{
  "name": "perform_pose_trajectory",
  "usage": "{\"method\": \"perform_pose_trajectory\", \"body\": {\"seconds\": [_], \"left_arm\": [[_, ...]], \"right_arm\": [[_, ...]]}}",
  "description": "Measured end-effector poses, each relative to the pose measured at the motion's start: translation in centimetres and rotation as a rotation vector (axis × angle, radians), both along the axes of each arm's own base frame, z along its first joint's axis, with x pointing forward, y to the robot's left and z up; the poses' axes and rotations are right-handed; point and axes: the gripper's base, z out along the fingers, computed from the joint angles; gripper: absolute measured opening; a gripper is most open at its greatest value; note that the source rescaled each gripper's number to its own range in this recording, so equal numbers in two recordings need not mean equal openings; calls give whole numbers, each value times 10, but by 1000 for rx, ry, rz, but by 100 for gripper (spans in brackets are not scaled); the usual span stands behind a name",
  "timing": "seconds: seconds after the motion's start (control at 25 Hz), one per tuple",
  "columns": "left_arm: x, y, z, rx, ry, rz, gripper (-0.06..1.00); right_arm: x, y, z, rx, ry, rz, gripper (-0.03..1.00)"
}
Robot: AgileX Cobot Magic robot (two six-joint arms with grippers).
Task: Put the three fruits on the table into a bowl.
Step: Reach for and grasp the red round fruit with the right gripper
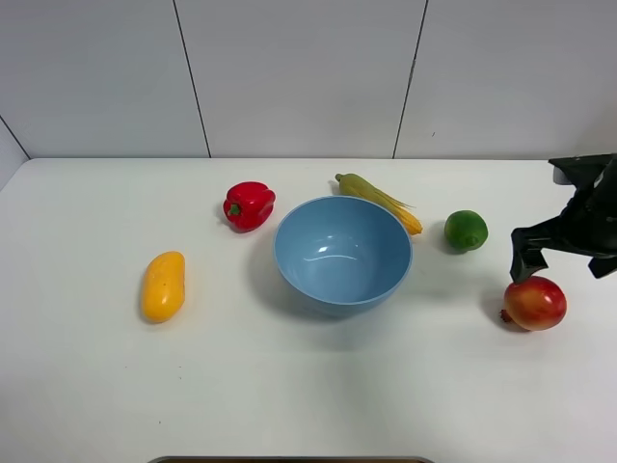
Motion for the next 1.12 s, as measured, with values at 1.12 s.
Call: {"method": "perform_pose_trajectory", "body": {"seconds": [1.12], "left_arm": [[0,0,0,0,0,0,87]], "right_arm": [[20,1,-87,47,191,52,100]]}}
